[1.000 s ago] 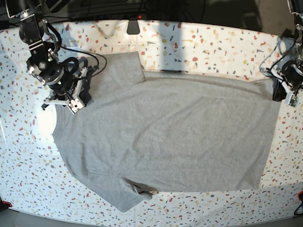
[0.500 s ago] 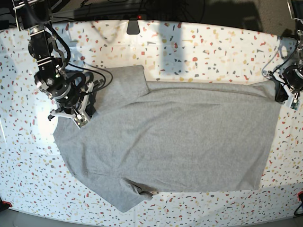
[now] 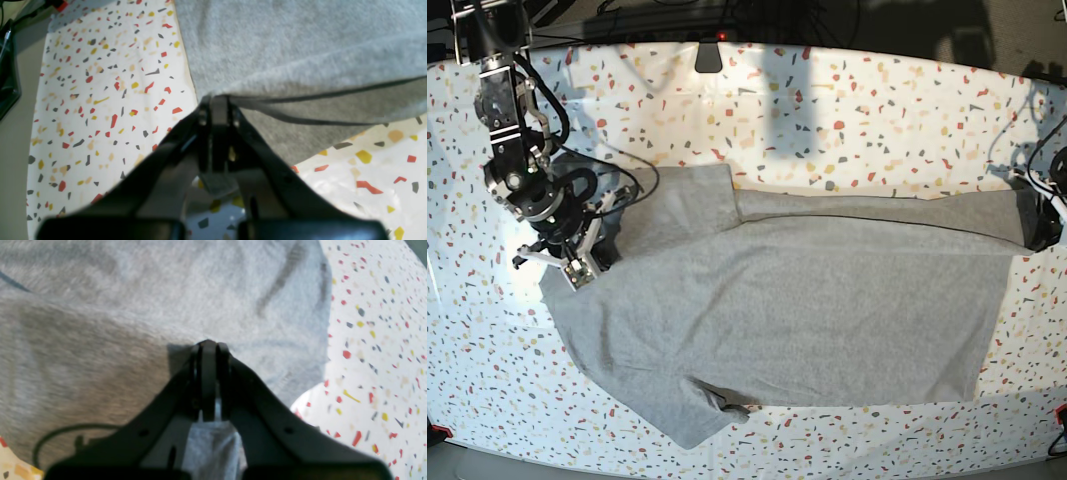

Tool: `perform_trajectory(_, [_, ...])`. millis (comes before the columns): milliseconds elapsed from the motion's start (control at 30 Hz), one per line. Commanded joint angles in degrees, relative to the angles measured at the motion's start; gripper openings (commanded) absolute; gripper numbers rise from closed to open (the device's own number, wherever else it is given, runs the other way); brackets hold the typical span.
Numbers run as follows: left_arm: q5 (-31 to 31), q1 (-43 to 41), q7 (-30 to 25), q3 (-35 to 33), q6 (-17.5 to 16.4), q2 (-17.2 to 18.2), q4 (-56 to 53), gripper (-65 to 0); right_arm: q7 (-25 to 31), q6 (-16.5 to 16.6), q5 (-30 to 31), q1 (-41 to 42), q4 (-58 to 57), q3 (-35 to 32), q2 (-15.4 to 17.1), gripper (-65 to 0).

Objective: Fold the T-shirt properly
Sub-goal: 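Fold the sleeve edge inward with the right gripper, left gripper holding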

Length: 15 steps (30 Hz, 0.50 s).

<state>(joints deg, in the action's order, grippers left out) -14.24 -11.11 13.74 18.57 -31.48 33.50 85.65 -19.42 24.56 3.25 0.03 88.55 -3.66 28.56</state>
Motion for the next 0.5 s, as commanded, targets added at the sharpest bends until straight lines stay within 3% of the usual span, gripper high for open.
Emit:
perform_trajectory(0, [-0.6,0.7,-1.8,0.5,0.6,1.4,0.9,-65.0,1.4,-0.2,0.2,1.2,1.1,1.1,1.0,-65.0])
perform_trajectory(467, [4.2,3.9,-7.2,0.3,0.6,-0.9,-6.2,-65.0,2.7,1.4,-0.2,1.2,-1.8,1.4,0.6,-65.0])
